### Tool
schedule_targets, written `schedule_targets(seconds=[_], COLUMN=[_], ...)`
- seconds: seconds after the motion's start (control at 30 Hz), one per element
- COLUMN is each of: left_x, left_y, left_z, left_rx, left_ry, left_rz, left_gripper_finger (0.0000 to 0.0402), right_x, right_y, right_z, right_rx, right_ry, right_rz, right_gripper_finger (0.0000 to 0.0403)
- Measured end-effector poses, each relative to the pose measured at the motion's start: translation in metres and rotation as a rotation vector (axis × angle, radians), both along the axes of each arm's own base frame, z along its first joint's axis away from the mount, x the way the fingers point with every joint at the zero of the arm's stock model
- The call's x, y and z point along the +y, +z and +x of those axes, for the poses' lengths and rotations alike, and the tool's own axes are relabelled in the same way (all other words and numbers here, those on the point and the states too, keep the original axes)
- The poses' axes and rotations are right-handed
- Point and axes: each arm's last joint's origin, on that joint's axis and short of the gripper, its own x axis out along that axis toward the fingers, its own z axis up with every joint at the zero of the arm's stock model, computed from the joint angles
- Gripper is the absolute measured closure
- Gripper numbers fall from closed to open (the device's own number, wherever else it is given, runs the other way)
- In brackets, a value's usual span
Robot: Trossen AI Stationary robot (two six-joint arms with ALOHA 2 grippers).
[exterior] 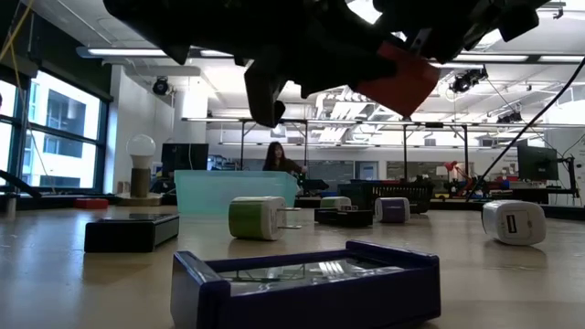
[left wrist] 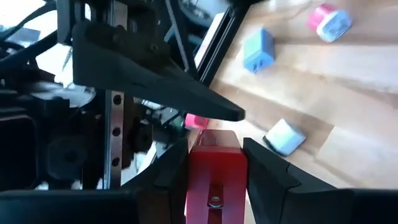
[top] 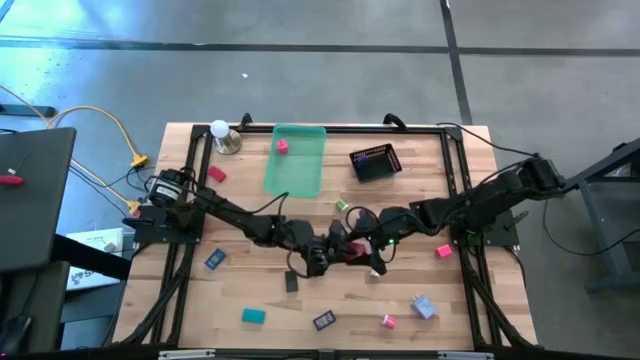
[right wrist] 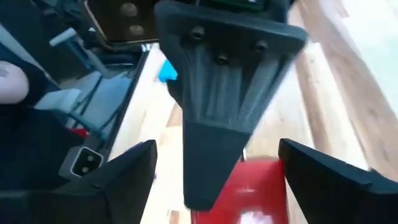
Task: Pick & Place Office items
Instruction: Put the red charger adapter into the green bin
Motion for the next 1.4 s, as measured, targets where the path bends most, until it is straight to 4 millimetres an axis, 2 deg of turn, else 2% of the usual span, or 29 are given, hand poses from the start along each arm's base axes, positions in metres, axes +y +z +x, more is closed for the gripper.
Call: schedule_targets(seconds=[0.13,0.3,0.43,0.53,0.63,0.73,0.83,0.93,1.13,1.4], left_x=[-0.005,-0.003,0.006,0.018,0.041,0.075,0.112,0.145,0.196,0.233], left_y=[-0.003,0.003,0.021,0.042,0.069,0.091,0.102,0.103,0.089,0.059], left_z=[-0.005,-0.019,-0.036,-0.051,-0.069,-0.086,-0.095,-0.103,-0.113,-0.102], left_rx=[0.071,0.214,0.281,0.311,0.339,0.393,0.488,0.583,0.702,0.76], left_ry=[0.079,0.173,0.276,0.333,0.431,0.609,0.793,0.939,1.033,1.089], left_rz=[0.032,-0.025,0.008,-0.086,-0.185,-0.263,-0.372,-0.404,-0.584,-0.657], left_gripper_finger=[0.0285,0.0285,0.0285,0.0285,0.0285,0.0285,0.0285,0.0284,0.0284,0.0284], right_x=[-0.004,-0.008,-0.007,-0.005,-0.001,0.001,0.0,0.0,0.0,0.0], right_y=[0.006,0.02,0.029,0.029,0.027,0.024,0.023,0.024,0.024,0.023], right_z=[-0.01,-0.025,-0.032,-0.033,-0.034,-0.032,-0.032,-0.032,-0.032,-0.032], right_rx=[0.034,0.038,0.024,0.021,0.031,0.043,0.051,0.044,0.044,0.047], right_ry=[-0.054,-0.106,-0.121,-0.134,-0.133,-0.138,-0.145,-0.165,-0.17,-0.165], right_rz=[-0.039,-0.061,-0.038,-0.034,-0.045,-0.053,-0.048,-0.049,-0.052,-0.063], right_gripper_finger=[0.0082,0.0091,0.0097,0.0097,0.0098,0.0098,0.0098,0.0098,0.0098,0.0098])
